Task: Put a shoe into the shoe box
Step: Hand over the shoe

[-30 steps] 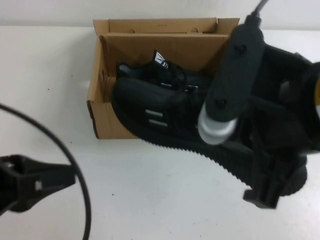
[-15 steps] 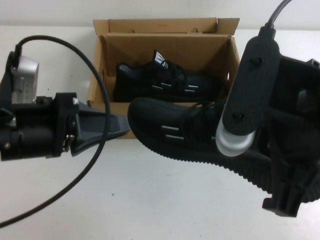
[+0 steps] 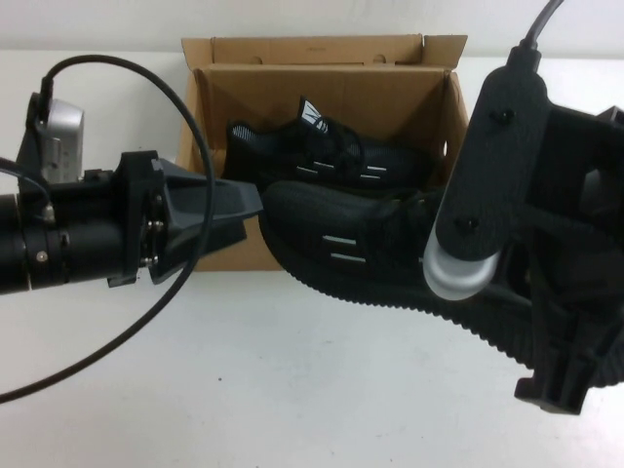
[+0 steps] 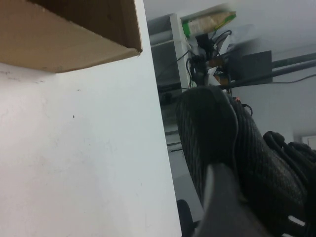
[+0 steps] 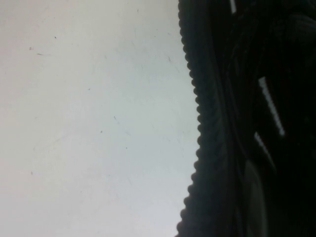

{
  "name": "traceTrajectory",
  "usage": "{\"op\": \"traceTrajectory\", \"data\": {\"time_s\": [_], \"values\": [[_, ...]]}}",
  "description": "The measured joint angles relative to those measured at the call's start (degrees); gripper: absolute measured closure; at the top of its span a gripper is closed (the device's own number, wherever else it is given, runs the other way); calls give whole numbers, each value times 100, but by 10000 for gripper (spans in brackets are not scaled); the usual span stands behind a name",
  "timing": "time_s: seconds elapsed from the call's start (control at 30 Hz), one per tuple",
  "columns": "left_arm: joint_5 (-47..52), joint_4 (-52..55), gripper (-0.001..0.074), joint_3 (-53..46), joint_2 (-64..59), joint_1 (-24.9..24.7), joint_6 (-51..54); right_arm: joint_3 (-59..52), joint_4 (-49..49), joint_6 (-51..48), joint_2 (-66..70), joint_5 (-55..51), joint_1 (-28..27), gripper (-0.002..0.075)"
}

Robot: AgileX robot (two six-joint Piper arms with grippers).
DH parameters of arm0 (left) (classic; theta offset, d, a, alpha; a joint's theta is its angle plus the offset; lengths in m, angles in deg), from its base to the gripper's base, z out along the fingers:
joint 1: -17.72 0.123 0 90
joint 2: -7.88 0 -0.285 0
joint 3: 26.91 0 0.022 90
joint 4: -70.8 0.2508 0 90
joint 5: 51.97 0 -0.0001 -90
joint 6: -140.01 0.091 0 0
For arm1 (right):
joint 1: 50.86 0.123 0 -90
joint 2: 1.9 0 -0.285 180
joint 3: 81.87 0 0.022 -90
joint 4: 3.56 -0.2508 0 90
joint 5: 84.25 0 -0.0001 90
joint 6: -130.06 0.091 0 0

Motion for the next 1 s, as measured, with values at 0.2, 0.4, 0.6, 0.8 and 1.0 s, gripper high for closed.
{"op": "traceTrajectory", "data": {"time_s": [0.2,0.4,0.6,0.8,1.0], "values": [[-85,-49,243,0,0,0,-62,0,0,0,0,98,0,734],[-85,-77,220,0,0,0,-163,0,-64,0,0,400,0,734],[-85,-133,218,0,0,0,-185,0,-431,-65,0,762,0,734],[-73,-212,230,0,0,0,-185,-9,-889,-288,0,986,0,734],[-91,-198,527,0,-13,0,-34,-9,-932,-288,100,966,0,734]]}}
